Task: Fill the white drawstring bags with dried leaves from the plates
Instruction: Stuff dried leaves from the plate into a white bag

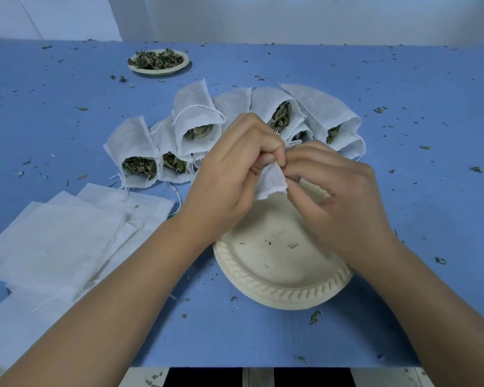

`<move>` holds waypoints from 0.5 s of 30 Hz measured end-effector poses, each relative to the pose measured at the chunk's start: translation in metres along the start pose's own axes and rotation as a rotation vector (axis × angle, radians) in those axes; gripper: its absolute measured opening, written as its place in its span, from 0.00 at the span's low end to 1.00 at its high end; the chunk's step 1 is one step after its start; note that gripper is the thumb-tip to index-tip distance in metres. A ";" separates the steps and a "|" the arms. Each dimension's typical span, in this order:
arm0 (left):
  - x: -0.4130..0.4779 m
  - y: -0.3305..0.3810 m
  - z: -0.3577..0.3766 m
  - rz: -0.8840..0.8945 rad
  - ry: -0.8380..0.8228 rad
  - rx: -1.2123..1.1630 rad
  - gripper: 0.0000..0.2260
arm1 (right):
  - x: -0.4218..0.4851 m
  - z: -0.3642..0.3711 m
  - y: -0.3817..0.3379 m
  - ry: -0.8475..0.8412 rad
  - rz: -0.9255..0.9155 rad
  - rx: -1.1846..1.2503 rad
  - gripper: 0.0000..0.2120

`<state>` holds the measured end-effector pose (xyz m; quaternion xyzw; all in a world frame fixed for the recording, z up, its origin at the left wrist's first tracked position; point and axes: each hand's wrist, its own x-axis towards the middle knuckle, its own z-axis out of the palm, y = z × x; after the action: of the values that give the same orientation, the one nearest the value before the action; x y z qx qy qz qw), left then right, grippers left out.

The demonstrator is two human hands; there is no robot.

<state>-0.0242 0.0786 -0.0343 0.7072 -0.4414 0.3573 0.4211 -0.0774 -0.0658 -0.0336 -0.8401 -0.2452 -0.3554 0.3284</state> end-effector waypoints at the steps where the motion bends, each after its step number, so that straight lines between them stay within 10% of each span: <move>1: 0.000 0.000 -0.001 -0.013 0.015 0.008 0.11 | 0.000 -0.004 0.000 0.006 -0.035 -0.014 0.07; 11: 0.000 0.003 0.000 0.045 -0.092 -0.089 0.14 | 0.002 0.004 -0.002 -0.554 -0.072 -0.222 0.23; 15: 0.001 0.004 -0.001 0.019 -0.068 -0.043 0.13 | 0.001 -0.001 0.006 -0.396 -0.157 -0.263 0.14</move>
<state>-0.0277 0.0780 -0.0322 0.7055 -0.4698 0.3274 0.4175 -0.0727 -0.0704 -0.0346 -0.9072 -0.3210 -0.2370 0.1333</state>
